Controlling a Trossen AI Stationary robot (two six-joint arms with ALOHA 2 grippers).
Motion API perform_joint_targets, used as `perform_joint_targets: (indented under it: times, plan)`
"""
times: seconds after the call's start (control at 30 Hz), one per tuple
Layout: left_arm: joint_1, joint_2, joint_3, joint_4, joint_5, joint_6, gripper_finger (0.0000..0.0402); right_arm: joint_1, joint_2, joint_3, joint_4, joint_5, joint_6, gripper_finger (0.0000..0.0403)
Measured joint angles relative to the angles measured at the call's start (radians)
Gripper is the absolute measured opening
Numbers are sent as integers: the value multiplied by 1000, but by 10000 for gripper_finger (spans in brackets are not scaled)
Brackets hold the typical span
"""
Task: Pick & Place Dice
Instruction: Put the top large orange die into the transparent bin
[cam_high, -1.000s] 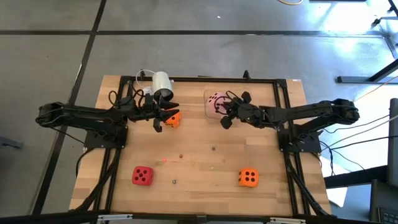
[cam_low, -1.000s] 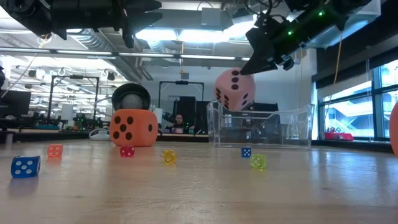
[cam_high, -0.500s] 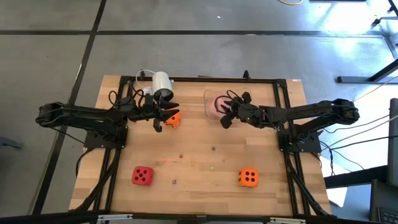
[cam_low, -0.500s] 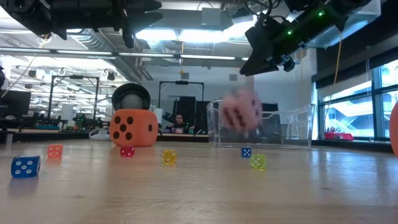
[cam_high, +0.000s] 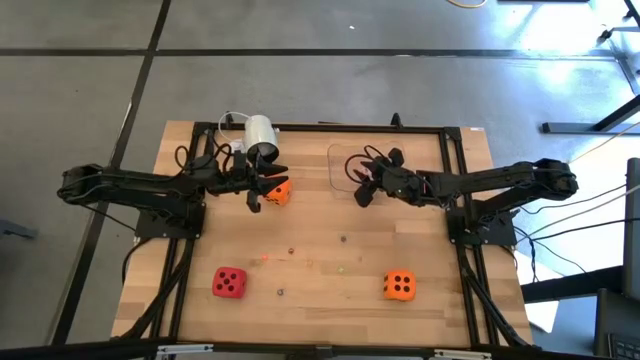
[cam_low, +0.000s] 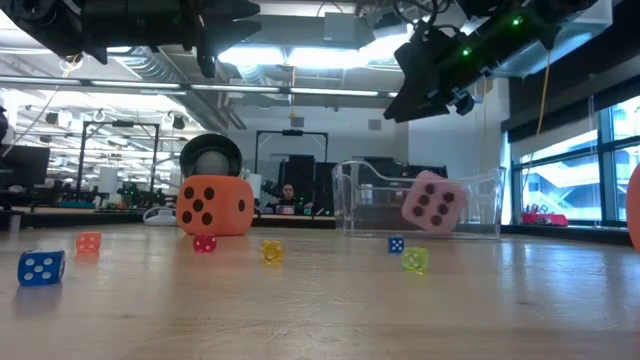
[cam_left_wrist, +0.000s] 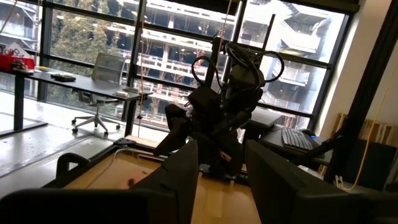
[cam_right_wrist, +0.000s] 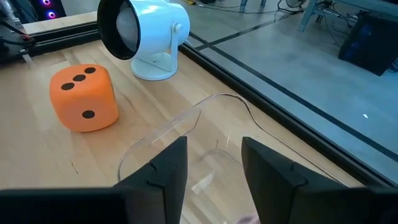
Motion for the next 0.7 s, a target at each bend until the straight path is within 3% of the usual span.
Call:
perform_joint_targets:
  times: [0.4,0.57,0.7]
  plan:
    - [0,0,0,-34,91,51,130,118,0,0,216,4,-190,153]
    - [0,0,58,-208,-55,12,153,151,-16,0,262,5,-250,153]
    - [0,0,193,-556,-176,-2,180,169,-47,1,256,71,-282,153]
